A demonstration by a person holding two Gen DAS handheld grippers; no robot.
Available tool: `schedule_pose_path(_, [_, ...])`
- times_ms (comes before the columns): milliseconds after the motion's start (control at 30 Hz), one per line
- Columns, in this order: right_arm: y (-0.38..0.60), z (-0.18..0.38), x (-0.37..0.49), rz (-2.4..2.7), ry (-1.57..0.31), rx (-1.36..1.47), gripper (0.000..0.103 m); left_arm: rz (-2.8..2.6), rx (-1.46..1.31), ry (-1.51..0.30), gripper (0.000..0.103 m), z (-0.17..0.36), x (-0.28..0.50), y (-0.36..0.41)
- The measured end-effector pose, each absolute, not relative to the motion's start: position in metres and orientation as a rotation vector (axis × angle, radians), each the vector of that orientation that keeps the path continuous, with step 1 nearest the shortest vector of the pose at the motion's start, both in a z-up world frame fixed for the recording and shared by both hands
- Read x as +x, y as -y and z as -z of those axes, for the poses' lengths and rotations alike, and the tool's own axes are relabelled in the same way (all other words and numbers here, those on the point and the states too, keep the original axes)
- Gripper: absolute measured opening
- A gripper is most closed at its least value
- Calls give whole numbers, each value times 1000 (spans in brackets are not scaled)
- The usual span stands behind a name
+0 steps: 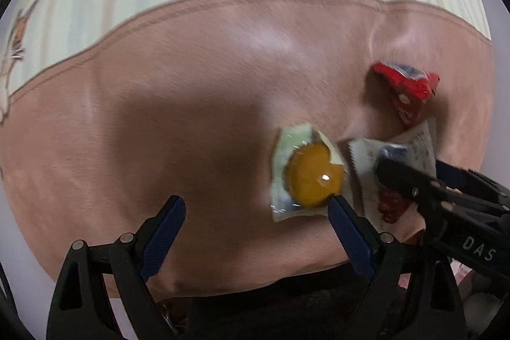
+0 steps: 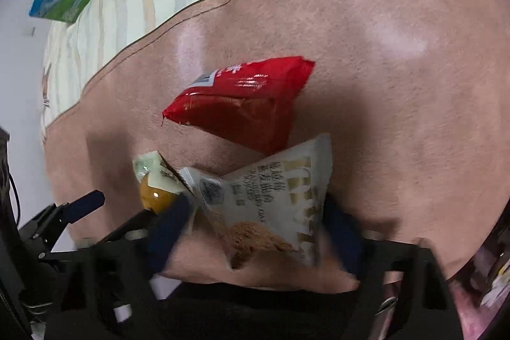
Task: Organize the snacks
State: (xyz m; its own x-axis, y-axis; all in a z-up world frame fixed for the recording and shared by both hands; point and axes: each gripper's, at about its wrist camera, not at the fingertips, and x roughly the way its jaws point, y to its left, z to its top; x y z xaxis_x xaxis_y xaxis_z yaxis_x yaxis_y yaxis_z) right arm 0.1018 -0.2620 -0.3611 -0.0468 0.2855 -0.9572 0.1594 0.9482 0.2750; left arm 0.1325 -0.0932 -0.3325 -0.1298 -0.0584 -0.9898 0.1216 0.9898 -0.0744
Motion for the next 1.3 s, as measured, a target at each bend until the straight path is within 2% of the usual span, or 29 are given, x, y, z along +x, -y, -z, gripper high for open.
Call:
schedule_pose_path(233, [292, 354, 88, -73, -1591, 445, 60, 168, 26, -1698, 91, 347, 139, 113])
schedule_pose_path(267, [294, 354, 86, -71, -1589, 455, 60, 172, 28, -1688, 83, 349, 140, 116])
schedule_pose_path(300, [297, 354, 85, -68, -1584, 471, 59, 169, 41, -1678, 67, 349, 142, 117])
schedule_pose_path(367, [299, 353, 87, -70, -1581, 476, 59, 172, 44, -1668, 45, 348, 143, 119])
schedule_pose_path(567, [301, 351, 88, -101, -1561, 528, 57, 106, 37, -1629, 43, 338, 143, 94])
schedule_pose_path(733, [276, 365, 103, -203, -1568, 600, 59, 7, -13, -1616, 43, 337, 156, 59])
schedule_pose_path(767, [268, 364, 107, -235, -1560, 580, 61, -6, -27, -1614, 43, 336, 157, 53])
schedule_pose_path(833, [247, 359, 116, -305, -1544, 524, 79, -20, -42, -1610, 43, 335, 158, 48])
schedule_pose_path(900, [234, 347, 120, -327, -1542, 475, 85, -29, -56, -1610, 43, 335, 157, 45])
schedule_pose_path(1000, [231, 329, 115, -320, -1538, 448, 85, -28, -69, -1613, 43, 336, 154, 42])
schedule_pose_path(1067, [220, 317, 113, -375, -1536, 309, 85, -22, -75, -1618, 43, 337, 150, 37])
schedule_pose_path(1133, [193, 308, 108, -472, -1537, 45, 85, -14, -70, -1620, 43, 339, 145, 33])
schedule_pose_path(1300, [144, 308, 105, -635, -1529, -406, 85, -8, -60, -1619, 43, 340, 133, 22])
